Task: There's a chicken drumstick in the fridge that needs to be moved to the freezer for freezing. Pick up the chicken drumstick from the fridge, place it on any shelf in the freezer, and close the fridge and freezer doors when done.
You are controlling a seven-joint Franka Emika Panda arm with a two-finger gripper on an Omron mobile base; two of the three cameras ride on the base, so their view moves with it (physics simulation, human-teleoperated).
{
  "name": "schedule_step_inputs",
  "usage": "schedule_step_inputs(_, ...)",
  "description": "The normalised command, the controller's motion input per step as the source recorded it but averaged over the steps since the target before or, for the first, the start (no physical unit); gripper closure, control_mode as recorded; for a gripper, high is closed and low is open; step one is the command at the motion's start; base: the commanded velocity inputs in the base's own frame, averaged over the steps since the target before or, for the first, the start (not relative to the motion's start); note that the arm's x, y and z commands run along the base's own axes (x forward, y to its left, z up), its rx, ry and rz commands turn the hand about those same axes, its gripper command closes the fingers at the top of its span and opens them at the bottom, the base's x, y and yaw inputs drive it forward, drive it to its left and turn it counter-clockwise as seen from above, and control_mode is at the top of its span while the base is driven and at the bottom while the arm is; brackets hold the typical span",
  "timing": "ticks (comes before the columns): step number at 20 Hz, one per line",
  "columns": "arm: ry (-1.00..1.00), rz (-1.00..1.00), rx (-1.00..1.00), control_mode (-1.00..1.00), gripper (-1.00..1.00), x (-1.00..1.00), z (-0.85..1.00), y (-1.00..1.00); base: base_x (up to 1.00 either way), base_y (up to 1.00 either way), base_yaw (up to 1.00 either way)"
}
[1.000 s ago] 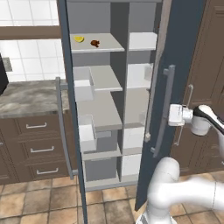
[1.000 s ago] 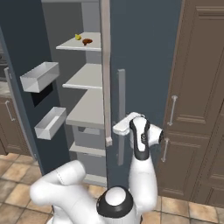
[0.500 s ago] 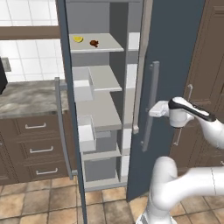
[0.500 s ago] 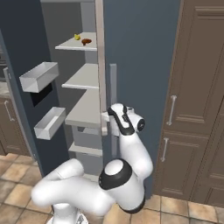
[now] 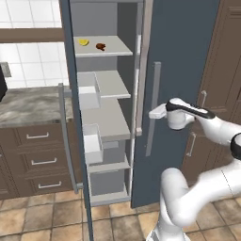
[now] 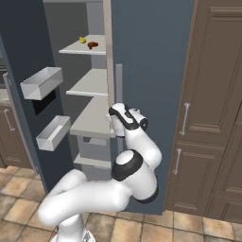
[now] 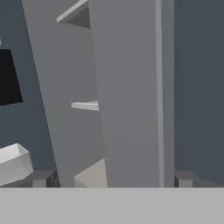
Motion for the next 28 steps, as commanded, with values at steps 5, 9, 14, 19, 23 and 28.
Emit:
schedule_step_inputs(5, 0.03, 0.00, -0.05, -1.00, -1.00, 0.78, 0.00, 0.53, 0.00, 0.00, 0.00)
schedule_step_inputs(9, 0.00, 0.00, -0.03, -1.00, -1.00, 0.62, 0.00, 0.39, 0.00, 0.00, 0.00)
schedule_step_inputs(14, 0.00, -0.02, 0.00, -1.00, -1.00, 0.12, 0.16, 0.09, 0.00, 0.00, 0.00)
schedule_step_inputs(19, -0.07, -0.03, 0.00, -1.00, -1.00, 0.00, 0.61, 0.00, 0.00, 0.00, 0.00)
schedule_step_inputs(23, -0.09, -0.02, 0.00, -1.00, -1.00, 0.00, 0.69, -0.01, 0.00, 0.00, 0.00)
schedule_step_inputs(28, -0.04, -0.04, 0.00, -1.00, -1.00, -0.01, 0.69, -0.06, 0.00, 0.00, 0.00)
